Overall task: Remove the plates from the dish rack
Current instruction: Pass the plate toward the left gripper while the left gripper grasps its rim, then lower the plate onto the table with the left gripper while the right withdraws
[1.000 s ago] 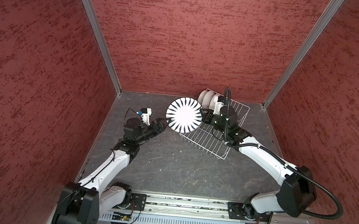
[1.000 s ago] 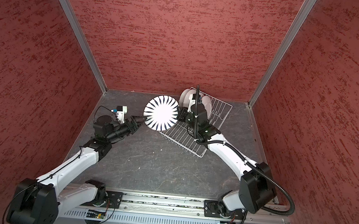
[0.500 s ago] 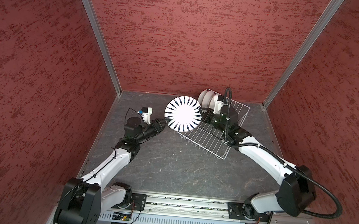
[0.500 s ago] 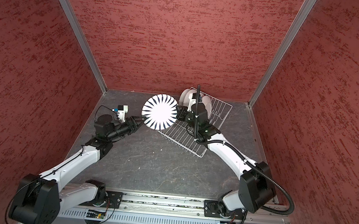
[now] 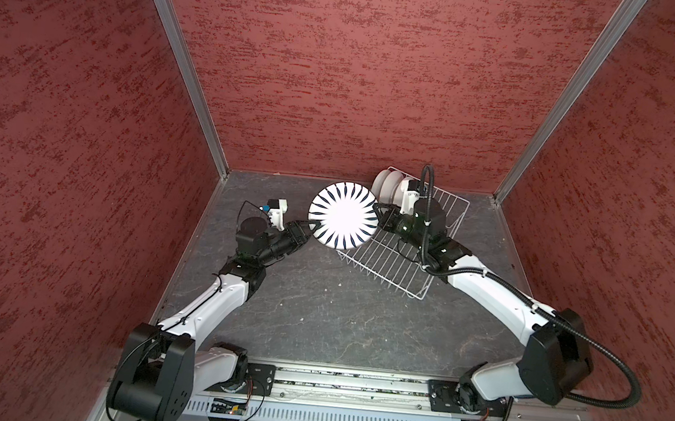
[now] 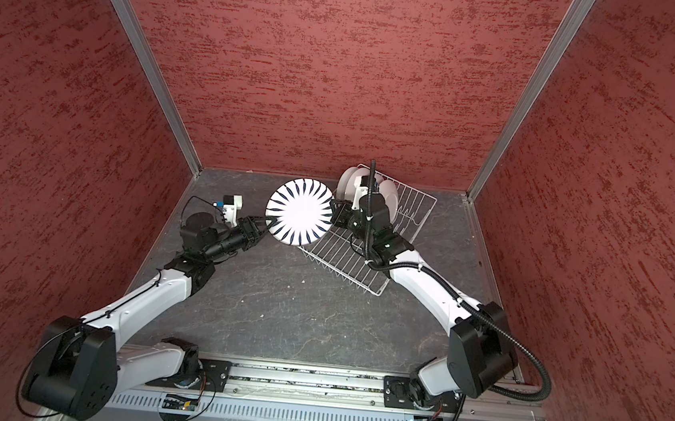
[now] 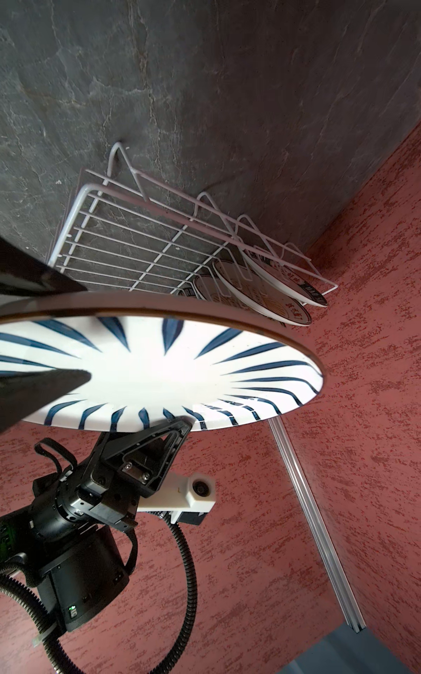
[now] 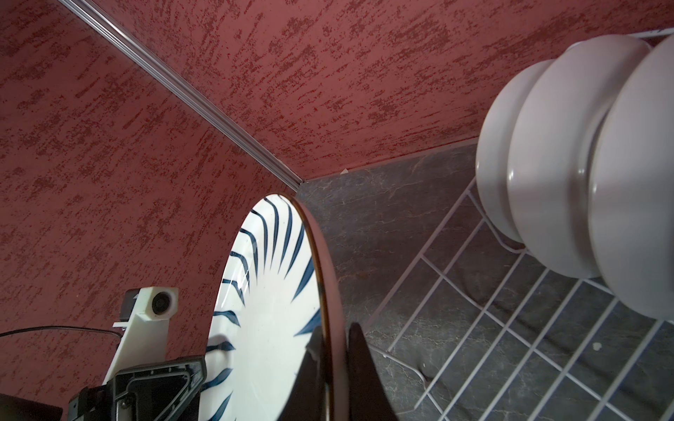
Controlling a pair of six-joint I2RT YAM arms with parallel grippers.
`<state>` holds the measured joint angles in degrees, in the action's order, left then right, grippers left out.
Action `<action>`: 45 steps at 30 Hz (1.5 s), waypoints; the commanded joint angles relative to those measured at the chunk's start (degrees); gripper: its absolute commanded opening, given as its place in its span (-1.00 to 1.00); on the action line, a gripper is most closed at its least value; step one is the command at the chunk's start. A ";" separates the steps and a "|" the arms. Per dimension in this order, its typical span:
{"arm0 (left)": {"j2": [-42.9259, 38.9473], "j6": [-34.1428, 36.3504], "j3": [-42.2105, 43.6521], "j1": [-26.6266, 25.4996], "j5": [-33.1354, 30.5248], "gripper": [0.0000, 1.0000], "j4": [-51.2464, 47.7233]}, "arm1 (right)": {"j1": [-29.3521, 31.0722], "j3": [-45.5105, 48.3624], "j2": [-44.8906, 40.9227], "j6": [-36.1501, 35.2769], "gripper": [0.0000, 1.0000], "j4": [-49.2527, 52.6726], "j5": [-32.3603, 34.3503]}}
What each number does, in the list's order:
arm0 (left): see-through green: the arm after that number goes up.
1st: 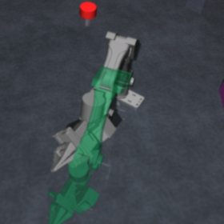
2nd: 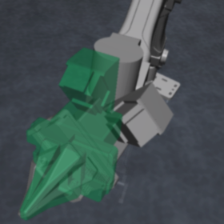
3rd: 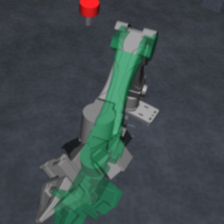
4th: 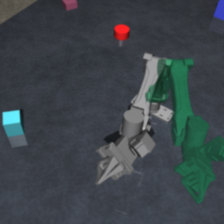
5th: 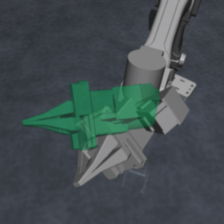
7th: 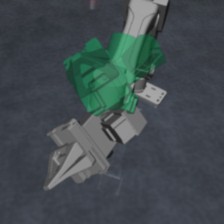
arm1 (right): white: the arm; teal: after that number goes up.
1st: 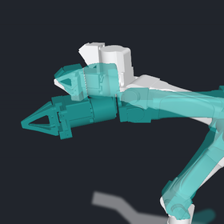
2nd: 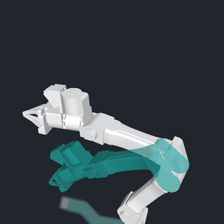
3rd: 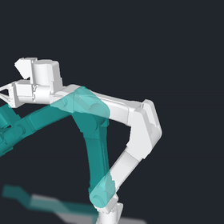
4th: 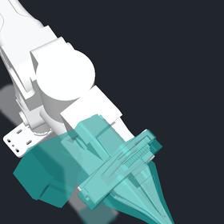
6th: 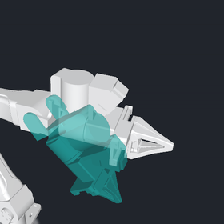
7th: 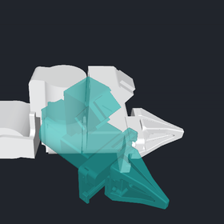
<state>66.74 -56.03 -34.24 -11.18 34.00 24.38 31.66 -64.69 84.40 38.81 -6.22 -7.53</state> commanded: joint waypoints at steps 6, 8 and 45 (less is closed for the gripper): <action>0.06 0.84 -1.29 0.55 -0.19 -0.79 1.99 | -0.37 -1.57 -1.43 2.93 -1.00 -8.82 -3.18; 0.23 0.83 -1.31 0.55 -0.19 -0.86 2.16 | -0.37 -1.58 -1.43 2.59 -1.00 -8.47 -3.43; -8.86 -1.55 4.62 14.86 1.87 -1.00 -0.86 | -7.99 2.28 -15.07 -6.49 0.84 11.71 7.76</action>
<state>60.25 -58.04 -28.91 2.02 33.58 18.59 24.21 -63.55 69.89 33.65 1.17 -3.84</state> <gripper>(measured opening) 0.129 0.918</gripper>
